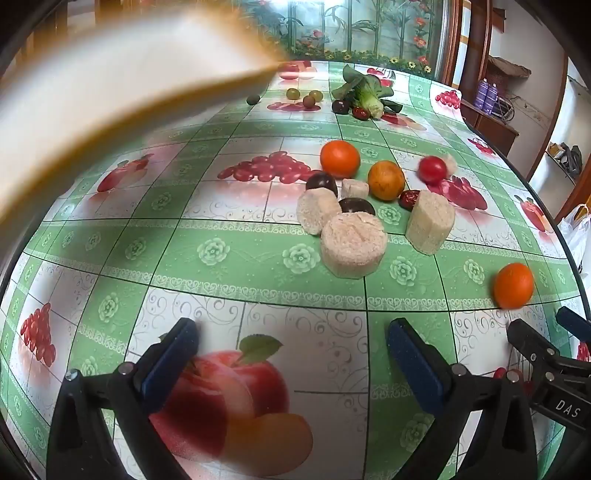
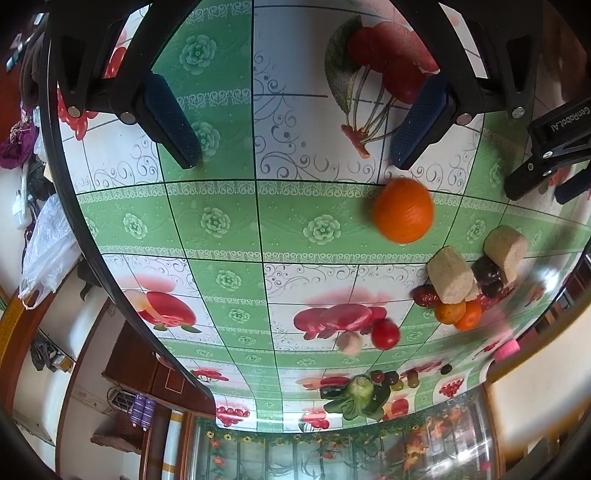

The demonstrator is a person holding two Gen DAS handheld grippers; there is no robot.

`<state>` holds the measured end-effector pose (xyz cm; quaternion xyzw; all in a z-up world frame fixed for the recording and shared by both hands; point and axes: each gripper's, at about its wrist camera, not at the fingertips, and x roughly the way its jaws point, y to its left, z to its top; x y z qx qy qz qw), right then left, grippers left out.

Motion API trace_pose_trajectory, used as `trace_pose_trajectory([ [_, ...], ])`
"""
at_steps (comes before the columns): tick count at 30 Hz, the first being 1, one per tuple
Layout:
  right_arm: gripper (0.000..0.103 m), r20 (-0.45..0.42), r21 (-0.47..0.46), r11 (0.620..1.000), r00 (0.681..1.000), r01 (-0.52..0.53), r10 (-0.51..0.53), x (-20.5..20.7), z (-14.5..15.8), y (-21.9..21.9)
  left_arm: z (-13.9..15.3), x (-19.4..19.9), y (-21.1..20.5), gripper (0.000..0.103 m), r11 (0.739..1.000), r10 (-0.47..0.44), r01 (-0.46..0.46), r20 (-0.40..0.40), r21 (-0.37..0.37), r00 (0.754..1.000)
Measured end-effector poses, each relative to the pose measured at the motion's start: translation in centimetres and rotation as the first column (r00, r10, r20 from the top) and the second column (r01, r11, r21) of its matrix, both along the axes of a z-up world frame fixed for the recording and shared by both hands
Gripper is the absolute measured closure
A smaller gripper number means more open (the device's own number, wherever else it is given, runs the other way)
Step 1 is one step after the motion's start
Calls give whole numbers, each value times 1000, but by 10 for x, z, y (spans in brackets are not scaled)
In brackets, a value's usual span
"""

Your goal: Organize fruits

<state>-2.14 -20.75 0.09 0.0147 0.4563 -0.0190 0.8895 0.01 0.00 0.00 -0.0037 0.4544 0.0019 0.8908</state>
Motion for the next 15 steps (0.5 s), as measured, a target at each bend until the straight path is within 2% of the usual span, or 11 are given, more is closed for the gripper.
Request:
trace_pose_trajectory([
  [15,0,-2,-18,1000,1000,0,0,0,0,1,0,0,0,0,1000,0,0,2,1,1000],
])
